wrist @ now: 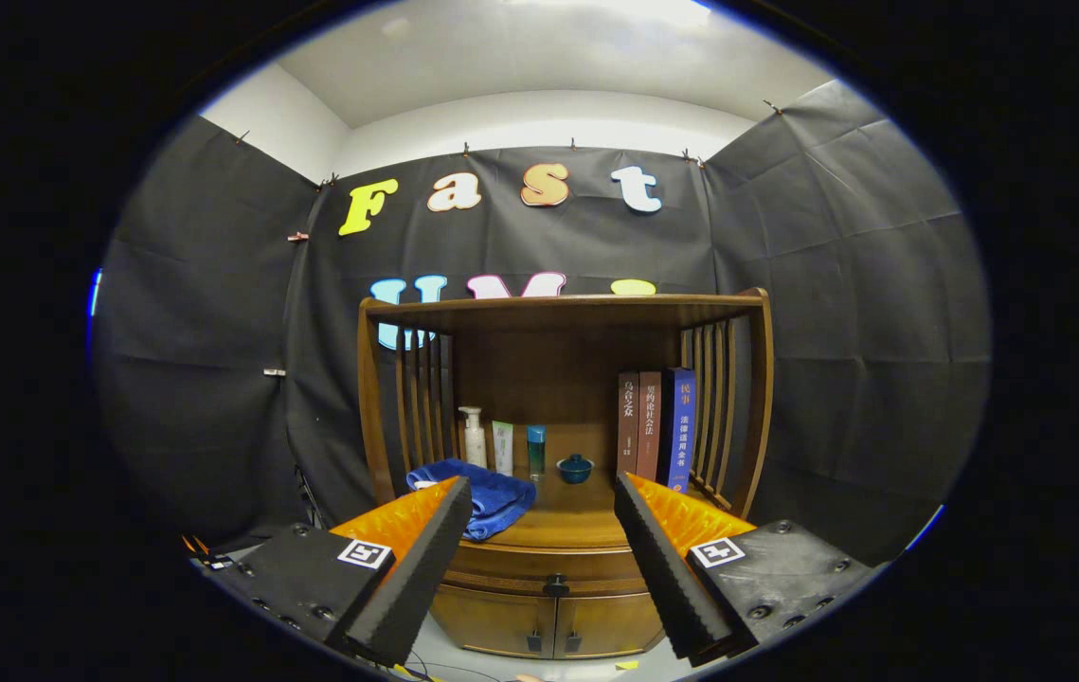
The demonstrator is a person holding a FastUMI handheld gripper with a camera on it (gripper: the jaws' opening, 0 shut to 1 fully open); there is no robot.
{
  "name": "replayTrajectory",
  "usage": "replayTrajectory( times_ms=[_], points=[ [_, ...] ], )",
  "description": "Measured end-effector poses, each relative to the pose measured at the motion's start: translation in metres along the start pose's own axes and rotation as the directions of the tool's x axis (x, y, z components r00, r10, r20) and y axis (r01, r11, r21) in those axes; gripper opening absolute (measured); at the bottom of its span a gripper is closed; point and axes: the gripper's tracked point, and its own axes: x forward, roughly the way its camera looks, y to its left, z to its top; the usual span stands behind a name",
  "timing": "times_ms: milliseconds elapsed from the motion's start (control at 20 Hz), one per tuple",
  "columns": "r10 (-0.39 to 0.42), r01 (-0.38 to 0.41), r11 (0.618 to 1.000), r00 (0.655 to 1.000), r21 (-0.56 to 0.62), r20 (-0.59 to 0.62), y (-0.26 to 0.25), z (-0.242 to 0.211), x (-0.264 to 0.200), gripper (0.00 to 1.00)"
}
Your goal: Pull open the drawer, take out the items inside it, and place them on the countertop above the cabinet.
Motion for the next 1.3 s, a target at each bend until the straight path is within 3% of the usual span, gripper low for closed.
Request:
replayTrajectory(
  times_ms=[400,900,1300],
  points=[
    [-0.020,0.020,1.000,0.999,0.009,-0.026,-0.008,-0.058,0.042,0.99],
    [-0.044,0.047,0.999,0.989,0.019,-0.139,-0.017,-0.184,0.108,0.99],
    [-0.047,0.058,0.998,0.954,0.026,-0.296,-0.022,-0.285,0.145,0.99]
  ],
)
